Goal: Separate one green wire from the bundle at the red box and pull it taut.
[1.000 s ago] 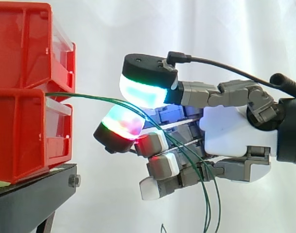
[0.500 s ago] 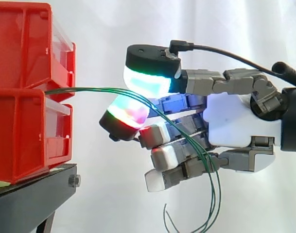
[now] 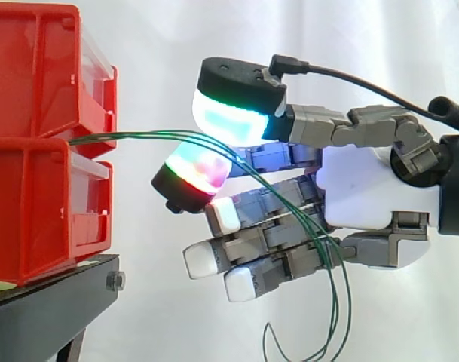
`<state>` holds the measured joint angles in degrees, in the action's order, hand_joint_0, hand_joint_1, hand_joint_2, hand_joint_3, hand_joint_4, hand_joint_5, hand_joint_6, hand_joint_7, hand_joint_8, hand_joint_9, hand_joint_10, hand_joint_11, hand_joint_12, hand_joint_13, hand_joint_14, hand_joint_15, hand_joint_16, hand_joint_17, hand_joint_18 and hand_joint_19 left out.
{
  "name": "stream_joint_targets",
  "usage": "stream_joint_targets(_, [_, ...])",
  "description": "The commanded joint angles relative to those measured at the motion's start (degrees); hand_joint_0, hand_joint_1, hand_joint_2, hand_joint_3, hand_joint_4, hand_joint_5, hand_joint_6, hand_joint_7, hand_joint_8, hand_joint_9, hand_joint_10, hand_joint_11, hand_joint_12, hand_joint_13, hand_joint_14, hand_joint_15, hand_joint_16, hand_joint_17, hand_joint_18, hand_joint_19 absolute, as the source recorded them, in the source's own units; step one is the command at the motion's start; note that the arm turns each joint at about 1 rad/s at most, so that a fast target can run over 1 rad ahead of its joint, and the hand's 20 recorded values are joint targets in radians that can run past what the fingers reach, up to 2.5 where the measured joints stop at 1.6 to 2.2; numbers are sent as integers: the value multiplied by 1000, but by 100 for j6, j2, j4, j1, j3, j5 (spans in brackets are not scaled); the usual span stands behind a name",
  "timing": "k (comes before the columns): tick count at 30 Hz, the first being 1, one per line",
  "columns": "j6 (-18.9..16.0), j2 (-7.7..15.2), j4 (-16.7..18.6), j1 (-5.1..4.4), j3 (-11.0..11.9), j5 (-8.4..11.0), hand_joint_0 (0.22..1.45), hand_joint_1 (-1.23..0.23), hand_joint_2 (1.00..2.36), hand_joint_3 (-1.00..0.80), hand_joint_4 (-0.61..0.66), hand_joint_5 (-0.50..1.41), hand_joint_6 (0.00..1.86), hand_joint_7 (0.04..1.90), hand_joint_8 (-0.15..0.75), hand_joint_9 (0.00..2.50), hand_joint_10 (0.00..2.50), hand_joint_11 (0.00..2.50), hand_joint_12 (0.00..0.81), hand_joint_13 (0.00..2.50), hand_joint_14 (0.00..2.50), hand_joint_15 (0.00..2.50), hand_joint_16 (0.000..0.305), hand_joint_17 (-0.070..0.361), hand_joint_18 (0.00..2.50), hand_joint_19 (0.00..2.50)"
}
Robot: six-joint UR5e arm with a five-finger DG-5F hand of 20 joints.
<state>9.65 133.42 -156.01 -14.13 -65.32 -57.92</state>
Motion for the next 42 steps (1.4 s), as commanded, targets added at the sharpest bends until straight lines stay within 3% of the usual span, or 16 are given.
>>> stream_joint_targets(1, [2,0,0,-2,2,0,557,-664,1009,-394,149,-172,867,1106,325,979,17,890,377,842,18,509,54,121,872,467])
stream_joint_targets(9, [2,0,0,-11,-7,35,559,-674,1006,-430,166,-177,866,1103,328,984,16,909,380,853,18,517,54,121,879,465])
stream_joint_targets(20, [46,0,0,-11,-7,88,591,-734,1025,-97,40,-173,916,1163,324,983,17,950,373,857,16,512,52,118,874,460])
stream_joint_targets(30, [46,0,0,-37,-7,141,586,-741,1024,-7,-46,-149,908,1216,309,1084,17,929,376,903,15,483,54,122,916,436])
stream_joint_targets(33, [28,0,0,-46,-7,193,588,-752,1021,13,-72,-140,904,1218,304,1111,15,856,376,904,14,452,56,127,939,406])
stream_joint_targets(38, [-156,0,0,-73,-7,352,587,-782,1018,19,-142,-131,901,1166,255,662,3,121,341,589,3,117,54,121,825,297])
stream_joint_targets(42, [-543,0,-53,-90,-7,448,583,-785,1018,1,-113,-132,883,1238,247,608,2,86,340,580,4,127,53,119,807,313])
